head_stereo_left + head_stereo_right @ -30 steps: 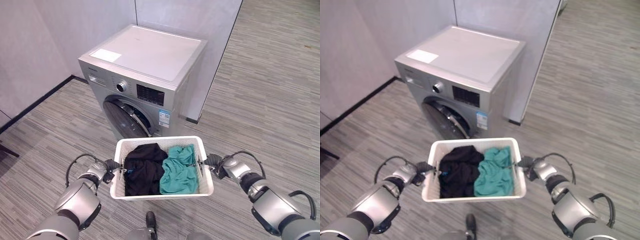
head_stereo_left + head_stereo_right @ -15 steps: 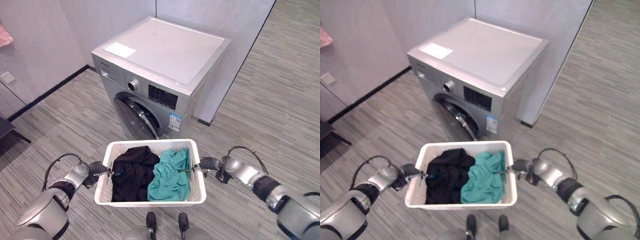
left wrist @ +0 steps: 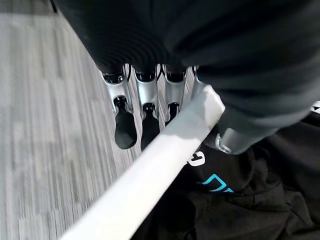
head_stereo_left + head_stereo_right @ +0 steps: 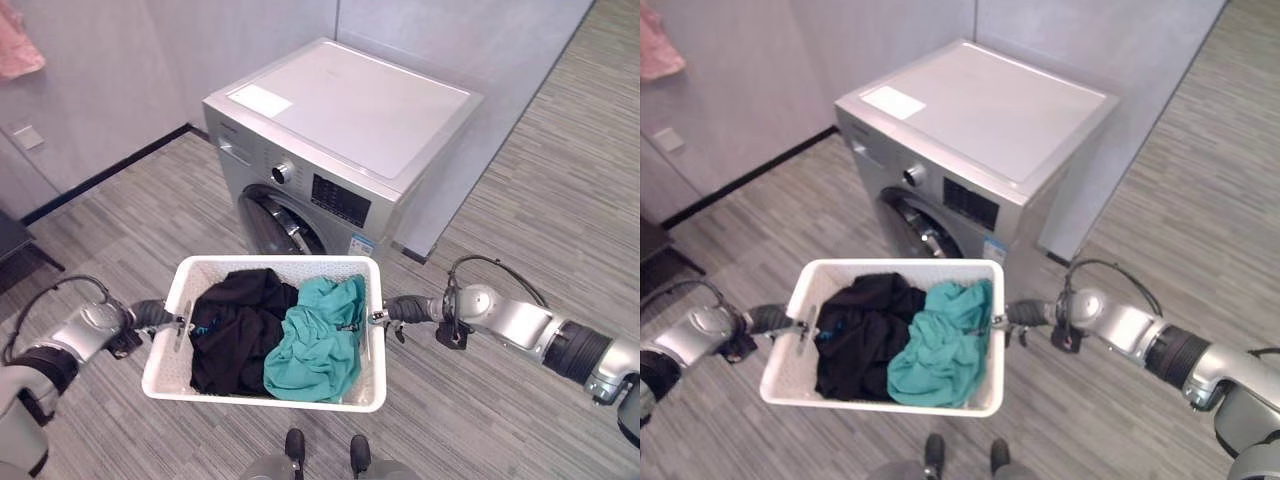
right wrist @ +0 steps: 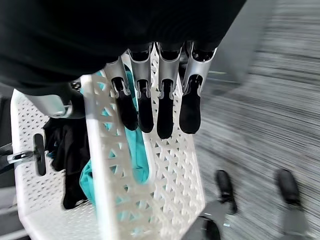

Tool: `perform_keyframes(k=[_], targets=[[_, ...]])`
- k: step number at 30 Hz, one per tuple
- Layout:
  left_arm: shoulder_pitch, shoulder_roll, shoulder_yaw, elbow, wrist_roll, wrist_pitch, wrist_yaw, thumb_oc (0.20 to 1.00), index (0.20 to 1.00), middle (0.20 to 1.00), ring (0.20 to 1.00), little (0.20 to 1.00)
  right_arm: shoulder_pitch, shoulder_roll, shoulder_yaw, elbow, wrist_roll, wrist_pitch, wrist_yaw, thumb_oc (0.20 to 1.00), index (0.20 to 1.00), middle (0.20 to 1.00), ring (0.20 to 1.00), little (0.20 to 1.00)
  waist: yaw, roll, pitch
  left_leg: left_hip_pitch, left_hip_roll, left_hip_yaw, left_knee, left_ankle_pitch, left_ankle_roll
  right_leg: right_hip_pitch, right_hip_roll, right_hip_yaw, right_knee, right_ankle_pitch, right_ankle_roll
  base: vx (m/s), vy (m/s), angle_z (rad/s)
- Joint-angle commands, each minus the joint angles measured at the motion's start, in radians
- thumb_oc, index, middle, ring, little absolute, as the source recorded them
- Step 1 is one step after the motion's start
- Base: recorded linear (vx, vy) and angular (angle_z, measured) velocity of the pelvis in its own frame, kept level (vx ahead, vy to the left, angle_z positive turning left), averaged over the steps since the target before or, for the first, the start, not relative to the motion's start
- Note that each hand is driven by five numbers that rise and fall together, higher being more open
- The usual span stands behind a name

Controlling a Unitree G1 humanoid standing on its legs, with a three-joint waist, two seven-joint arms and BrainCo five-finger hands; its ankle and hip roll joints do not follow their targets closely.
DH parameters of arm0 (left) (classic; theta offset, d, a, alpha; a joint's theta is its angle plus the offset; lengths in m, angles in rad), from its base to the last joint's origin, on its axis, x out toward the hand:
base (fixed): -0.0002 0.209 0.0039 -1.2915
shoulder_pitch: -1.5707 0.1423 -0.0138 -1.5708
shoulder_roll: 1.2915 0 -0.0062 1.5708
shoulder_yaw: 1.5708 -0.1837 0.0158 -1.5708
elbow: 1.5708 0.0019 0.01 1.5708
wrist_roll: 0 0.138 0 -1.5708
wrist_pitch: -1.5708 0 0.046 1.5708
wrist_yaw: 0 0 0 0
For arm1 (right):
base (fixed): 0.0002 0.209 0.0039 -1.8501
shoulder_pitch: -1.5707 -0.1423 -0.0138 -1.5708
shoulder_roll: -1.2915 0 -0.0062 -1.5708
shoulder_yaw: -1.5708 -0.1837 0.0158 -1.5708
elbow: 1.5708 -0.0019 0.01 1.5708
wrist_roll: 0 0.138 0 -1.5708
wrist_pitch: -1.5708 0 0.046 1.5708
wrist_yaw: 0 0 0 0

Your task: Grab the laundry basket,head to the washer,open it,put in the laundry and shut it.

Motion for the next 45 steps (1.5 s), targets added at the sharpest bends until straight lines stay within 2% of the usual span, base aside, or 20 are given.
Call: perform_keyframes(k=[1, 3, 8, 14, 18, 25, 30, 37, 43, 44, 45], targets=[[-0.173, -0.007, -0.124, -0.046, -0.041, -0.067, -0.053, 0.200, 0.200, 0.200, 0.200, 0.200, -0.178, 0.039, -0.010, -0.034, 0.093, -0.150, 0.001, 0.200, 0.200, 0.200, 0.200, 0.200, 0.050, 0.053, -0.101, -0.012, 0.116, 0.011, 0.038, 0.050, -0.111, 0.019, -0.064, -0.020, 0.128, -0.106, 0.059, 0.01, -0.017, 0.37], [-0.255, 0.007, -0.171, -0.020, -0.058, -0.070, -0.065, 0.200, 0.200, 0.200, 0.200, 0.200, -0.238, 0.056, 0.015, 0.035, 0.089, -0.150, -0.014, 0.200, 0.200, 0.200, 0.200, 0.200, 0.074, 0.049, -0.114, -0.019, 0.108, -0.012, 0.031, 0.056, -0.115, 0.032, -0.069, -0.044, 0.118, -0.107, 0.060, 0.02, -0.035, 0.43], [-0.355, -0.005, -0.191, 0.034, -0.126, -0.055, -0.080, 0.200, 0.200, 0.200, 0.200, 0.200, -0.348, 0.089, 0.026, 0.170, 0.088, -0.156, -0.051, 0.200, 0.200, 0.200, 0.200, 0.200, 0.099, 0.042, -0.134, -0.029, 0.100, -0.035, 0.020, 0.064, -0.120, 0.048, -0.074, -0.073, 0.090, -0.102, 0.061, 0.04, -0.031, 0.43], [-0.470, -0.019, -0.235, -0.004, -0.230, -0.054, -0.083, 0.200, 0.200, 0.200, 0.200, 0.200, -0.462, 0.129, 0.021, 0.287, 0.102, -0.161, -0.087, 0.200, 0.200, 0.200, 0.200, 0.200, 0.109, 0.040, -0.149, -0.031, 0.101, -0.033, 0.004, 0.066, -0.120, 0.050, -0.078, -0.075, 0.069, -0.085, 0.068, 0.05, 0.000, 0.08], [-0.542, -0.039, -0.253, -0.035, -0.292, -0.056, -0.062, 0.200, 0.200, 0.200, 0.200, 0.200, -0.530, 0.102, 0.032, 0.298, 0.109, -0.158, -0.087, 0.200, 0.200, 0.200, 0.200, 0.200, 0.100, 0.035, -0.160, -0.023, 0.098, -0.025, -0.003, 0.061, -0.115, 0.047, -0.085, -0.072, 0.075, -0.079, 0.075, 0.08, 0.036, -0.05], [-0.554, -0.078, -0.174, -0.041, -0.435, -0.064, -0.025, 0.200, 0.200, 0.200, 0.200, 0.200, -0.641, 0.025, 0.031, 0.366, 0.178, -0.176, -0.098, 0.200, 0.200, 0.200, 0.200, 0.200, 0.076, 0.020, -0.174, -0.009, 0.076, 0.009, 0.014, 0.018, -0.090, 0.029, -0.120, -0.032, 0.104, -0.053, 0.105, 0.09, 0.090, -0.11], [-0.581, -0.051, -0.210, -0.115, -0.459, -0.078, -0.050, 0.200, 0.200, 0.200, 0.200, 0.200, -0.705, -0.013, 0.045, 0.427, 0.188, -0.185, -0.093, 0.200, 0.200, 0.200, 0.200, 0.200, 0.070, 0.016, -0.181, -0.015, 0.058, 0.031, 0.049, -0.011, -0.081, 0.023, -0.149, -0.018, 0.108, -0.013, 0.123, 0.07, 0.084, -0.13], [-0.714, -0.071, -0.253, -0.067, -0.452, -0.090, -0.061, 0.200, 0.200, 0.200, 0.200, 0.200, -0.826, 0.015, 0.056, 0.611, 0.186, -0.173, -0.088, 0.200, 0.200, 0.200, 0.200, 0.200, 0.072, 0.011, -0.199, -0.018, 0.042, 0.060, 0.080, -0.041, -0.077, 0.027, -0.177, 0.000, 0.078, 0.042, 0.141, 0.08, 0.072, -0.14], [-0.738, -0.172, -0.139, 0.083, -0.456, -0.105, -0.023, 0.200, 0.200, 0.200, 0.200, 0.200, -0.842, 0.073, 0.019, 0.727, 0.153, -0.151, -0.101, 0.200, 0.200, 0.200, 0.200, 0.200, 0.059, 0.014, -0.203, -0.022, 0.027, 0.060, 0.078, -0.049, -0.062, 0.006, -0.190, 0.027, 0.096, 0.067, 0.146, 0.05, 0.072, -0.07], [-0.747, -0.213, -0.122, 0.122, -0.453, -0.112, -0.013, 0.200, 0.200, 0.200, 0.200, 0.200, -0.837, 0.088, 0.008, 0.748, 0.140, -0.142, -0.108, 0.200, 0.200, 0.200, 0.200, 0.200, 0.049, 0.023, -0.201, -0.021, 0.018, 0.051, 0.073, -0.050, -0.051, -0.023, -0.188, 0.050, 0.155, 0.069, 0.143, 0.02, 0.066, -0.02], [-0.748, -0.213, -0.122, 0.123, -0.453, -0.112, -0.013, 0.200, 0.200, 0.200, 0.200, 0.200, -0.837, 0.087, 0.008, 0.748, 0.140, -0.142, -0.108, 0.200, 0.200, 0.200, 0.200, 0.200, 0.051, 0.022, -0.201, -0.022, 0.018, 0.052, 0.073, -0.051, -0.051, -0.025, -0.188, 0.051, 0.157, 0.068, 0.143, 0.03, 0.122, 0.00]])
